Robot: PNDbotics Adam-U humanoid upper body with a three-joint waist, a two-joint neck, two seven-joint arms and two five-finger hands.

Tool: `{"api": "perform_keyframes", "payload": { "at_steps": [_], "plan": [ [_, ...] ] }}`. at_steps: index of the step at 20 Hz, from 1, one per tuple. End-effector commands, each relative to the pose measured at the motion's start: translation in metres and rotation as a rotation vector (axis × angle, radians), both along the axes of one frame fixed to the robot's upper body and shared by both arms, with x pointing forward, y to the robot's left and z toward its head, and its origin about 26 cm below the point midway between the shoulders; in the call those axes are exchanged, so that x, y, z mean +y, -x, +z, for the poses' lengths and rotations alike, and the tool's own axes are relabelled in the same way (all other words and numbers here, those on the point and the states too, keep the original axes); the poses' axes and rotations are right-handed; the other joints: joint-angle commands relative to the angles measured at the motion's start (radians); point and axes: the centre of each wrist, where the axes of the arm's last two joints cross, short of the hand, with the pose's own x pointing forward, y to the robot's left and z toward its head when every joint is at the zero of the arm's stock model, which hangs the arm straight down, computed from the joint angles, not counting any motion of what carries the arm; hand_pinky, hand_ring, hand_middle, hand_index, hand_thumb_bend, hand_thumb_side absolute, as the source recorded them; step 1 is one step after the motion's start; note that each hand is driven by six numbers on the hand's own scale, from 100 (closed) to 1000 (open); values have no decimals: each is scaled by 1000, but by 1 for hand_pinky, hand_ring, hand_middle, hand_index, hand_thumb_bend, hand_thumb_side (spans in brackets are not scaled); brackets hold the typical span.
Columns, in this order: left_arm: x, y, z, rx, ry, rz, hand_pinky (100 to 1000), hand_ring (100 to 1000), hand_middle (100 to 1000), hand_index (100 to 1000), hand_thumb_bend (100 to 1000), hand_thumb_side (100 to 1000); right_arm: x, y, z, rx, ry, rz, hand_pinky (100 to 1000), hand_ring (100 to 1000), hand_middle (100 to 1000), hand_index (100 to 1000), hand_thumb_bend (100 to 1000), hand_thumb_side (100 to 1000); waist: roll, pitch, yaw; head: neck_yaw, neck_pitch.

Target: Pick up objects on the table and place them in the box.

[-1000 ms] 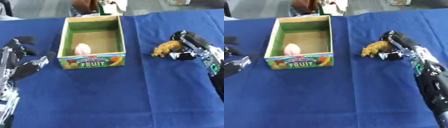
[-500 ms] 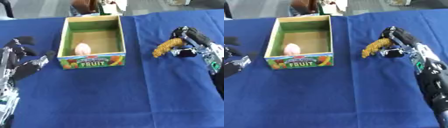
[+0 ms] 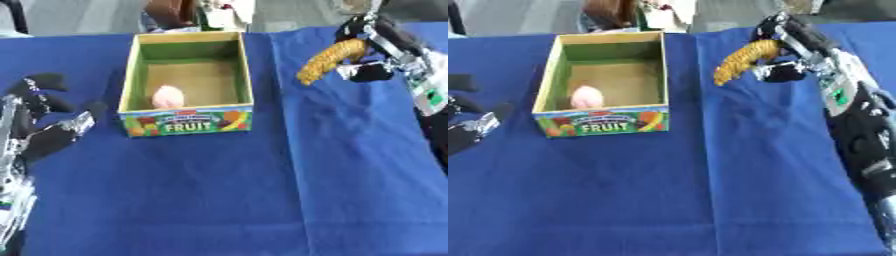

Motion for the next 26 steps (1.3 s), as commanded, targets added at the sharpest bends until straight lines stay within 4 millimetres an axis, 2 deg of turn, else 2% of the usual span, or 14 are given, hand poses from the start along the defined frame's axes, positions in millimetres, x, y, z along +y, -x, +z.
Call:
{"api": "perform_keyframes", "payload": {
  "at_steps": [1,9,14,26],
  "plan": [
    [-3,2,7,-24,-11,-28,582,458,573,706,681,151,12,-2,29,-35,-20,19,586,699,183,332,100,147,-3,-25,9,-12,5],
    [-18,7,23,-84,-9,-128,576,449,558,704,685,132,41,-7,33,3,-33,18,589,707,187,339,100,145,-16,-34,94,-88,-3],
    [-25,6,22,-70,-4,-177,572,442,550,702,689,139,55,-8,28,26,-34,4,591,714,191,348,100,146,-20,-36,150,-145,-12],
    [-36,2,25,-74,7,-229,569,434,542,701,693,147,82,-9,12,18,-76,-43,604,735,221,396,100,138,-35,-12,229,-264,-39]
  ]
}}
